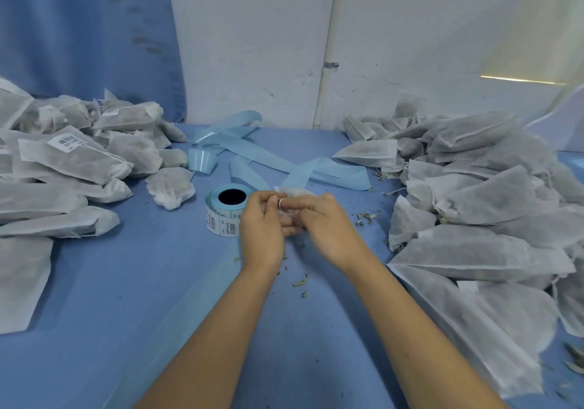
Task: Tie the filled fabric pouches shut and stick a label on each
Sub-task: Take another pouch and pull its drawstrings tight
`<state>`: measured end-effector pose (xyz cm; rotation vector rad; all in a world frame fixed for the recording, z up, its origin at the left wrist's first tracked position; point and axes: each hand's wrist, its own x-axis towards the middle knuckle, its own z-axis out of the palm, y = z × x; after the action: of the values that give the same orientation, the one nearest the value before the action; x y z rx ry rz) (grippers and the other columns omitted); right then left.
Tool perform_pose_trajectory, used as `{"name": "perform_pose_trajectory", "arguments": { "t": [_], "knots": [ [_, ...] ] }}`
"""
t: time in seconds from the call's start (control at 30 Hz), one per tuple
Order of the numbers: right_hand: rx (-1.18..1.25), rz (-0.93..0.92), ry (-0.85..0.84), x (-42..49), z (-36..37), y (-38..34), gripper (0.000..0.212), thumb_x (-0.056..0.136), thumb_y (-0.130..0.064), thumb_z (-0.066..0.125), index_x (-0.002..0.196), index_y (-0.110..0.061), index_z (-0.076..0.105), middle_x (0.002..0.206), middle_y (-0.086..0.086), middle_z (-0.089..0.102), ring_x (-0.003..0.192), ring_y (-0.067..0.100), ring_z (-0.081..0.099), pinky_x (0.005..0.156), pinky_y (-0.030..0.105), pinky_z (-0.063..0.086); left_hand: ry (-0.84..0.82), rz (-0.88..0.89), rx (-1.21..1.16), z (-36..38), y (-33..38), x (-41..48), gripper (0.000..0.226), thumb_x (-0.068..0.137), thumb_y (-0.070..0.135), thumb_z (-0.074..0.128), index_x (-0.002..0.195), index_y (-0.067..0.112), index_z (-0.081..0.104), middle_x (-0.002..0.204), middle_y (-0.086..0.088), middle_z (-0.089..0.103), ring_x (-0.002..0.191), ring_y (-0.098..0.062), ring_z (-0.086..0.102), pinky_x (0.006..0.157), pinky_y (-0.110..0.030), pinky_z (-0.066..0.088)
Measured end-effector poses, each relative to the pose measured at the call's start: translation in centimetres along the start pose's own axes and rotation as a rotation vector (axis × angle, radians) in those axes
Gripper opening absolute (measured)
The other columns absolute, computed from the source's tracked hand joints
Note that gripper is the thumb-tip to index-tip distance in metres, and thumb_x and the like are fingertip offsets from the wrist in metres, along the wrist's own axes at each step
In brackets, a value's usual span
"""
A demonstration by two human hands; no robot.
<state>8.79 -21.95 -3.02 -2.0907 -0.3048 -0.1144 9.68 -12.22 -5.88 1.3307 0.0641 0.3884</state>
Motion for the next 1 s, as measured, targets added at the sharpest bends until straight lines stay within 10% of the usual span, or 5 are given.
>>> {"name": "perform_pose_trajectory", "arguments": {
  "t": [0.27, 0.4, 0.73, 1.0],
  "knots": [
    [0.16, 0.086, -0.05, -0.2, -1.1, -0.5, 0.038, 0.093, 0.007, 0.037, 0.113, -0.002, 0.067, 0.055, -0.023, 0.062, 0.051, -0.016, 0.053, 0.055, -0.001, 0.036, -0.039, 0.158, 0.27, -0.5, -1.0, 0.3, 0.017, 0.1, 0.011, 0.041, 0.09, 0.017, 0.054, 0.077, 0.01, 0.061, 0.064, 0.006, 0.059, 0.066, -0.018, 0.048],
    [0.263, 0.14, -0.027, 0.0, -1.7, -0.6, 0.035, 0.095, 0.003, 0.04, 0.11, -0.007, 0.071, 0.098, 0.001, 0.07, 0.065, -0.013, 0.057, 0.061, 0.0, 0.037, -0.038, 0.149, 0.296, -0.5, -1.1, 0.2, 0.023, 0.1, 0.013, 0.042, 0.084, 0.025, 0.053, 0.08, 0.005, 0.063, 0.066, -0.001, 0.06, 0.07, -0.028, 0.051],
    [0.866, 0.283, 0.146, 0.1, -1.4, 0.5, 0.01, 0.086, -0.005, 0.067, 0.091, -0.011, 0.073, 0.08, -0.004, 0.074, 0.062, -0.002, 0.063, 0.061, 0.011, 0.049, -0.123, 0.125, 0.354, -0.3, -0.6, -0.2, 0.018, 0.099, 0.017, 0.046, 0.085, 0.019, 0.056, 0.081, -0.01, 0.062, 0.054, 0.001, 0.055, 0.061, -0.019, 0.047],
    [1.036, 0.202, 0.323, 0.0, -2.0, 0.9, 0.028, 0.086, 0.002, 0.065, 0.108, -0.016, 0.065, 0.078, 0.002, 0.072, 0.076, 0.011, 0.069, 0.072, 0.018, 0.055, -0.266, 0.217, 0.436, 0.1, -0.4, -0.9, 0.019, 0.099, 0.011, 0.045, 0.083, 0.014, 0.056, 0.083, -0.009, 0.057, 0.072, -0.024, 0.058, 0.055, -0.01, 0.043]
  ]
}}
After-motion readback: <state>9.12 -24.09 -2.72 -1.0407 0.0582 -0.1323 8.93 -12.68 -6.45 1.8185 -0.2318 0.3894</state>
